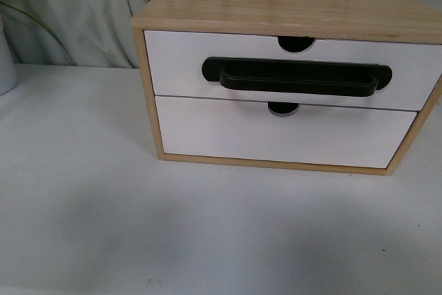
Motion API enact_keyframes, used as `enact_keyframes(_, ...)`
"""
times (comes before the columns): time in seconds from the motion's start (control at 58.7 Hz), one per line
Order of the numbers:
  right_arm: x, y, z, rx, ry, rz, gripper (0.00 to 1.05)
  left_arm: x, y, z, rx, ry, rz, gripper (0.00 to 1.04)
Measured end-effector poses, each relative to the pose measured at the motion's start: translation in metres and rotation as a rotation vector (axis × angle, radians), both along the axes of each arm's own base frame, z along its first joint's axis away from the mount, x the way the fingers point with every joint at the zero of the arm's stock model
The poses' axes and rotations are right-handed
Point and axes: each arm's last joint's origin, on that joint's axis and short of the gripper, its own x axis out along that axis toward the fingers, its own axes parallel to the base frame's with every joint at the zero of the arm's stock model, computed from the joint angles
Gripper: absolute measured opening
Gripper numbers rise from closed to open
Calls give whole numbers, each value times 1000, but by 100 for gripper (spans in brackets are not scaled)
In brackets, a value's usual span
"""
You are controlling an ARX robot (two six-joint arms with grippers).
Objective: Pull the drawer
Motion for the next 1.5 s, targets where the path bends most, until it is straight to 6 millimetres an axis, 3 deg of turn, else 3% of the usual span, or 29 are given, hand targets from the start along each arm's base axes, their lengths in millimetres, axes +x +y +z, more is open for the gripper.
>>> enact_keyframes(0.187, 42, 13, 38, -159, 68, 295, 96, 41, -24, 11, 290, 79, -393, 98)
enact_keyframes(0.375, 63, 28, 56, -289, 130, 537, 96, 81, -46, 46, 575, 100, -643, 98)
enact_keyframes(0.579, 75, 33, 57, -352, 153, 654, 96, 107, -67, 63, 729, 144, -771, 98)
enact_keyframes(0.716, 89, 36, 56, -385, 159, 722, 96, 126, -97, 76, 872, 156, -833, 98)
enact_keyframes(1.005, 108, 39, 45, -384, 159, 805, 96, 148, -139, 65, 1011, 222, -879, 98)
enact_keyframes(1.499, 133, 44, 30, -344, 113, 870, 96, 168, -162, 48, 926, 253, -907, 98)
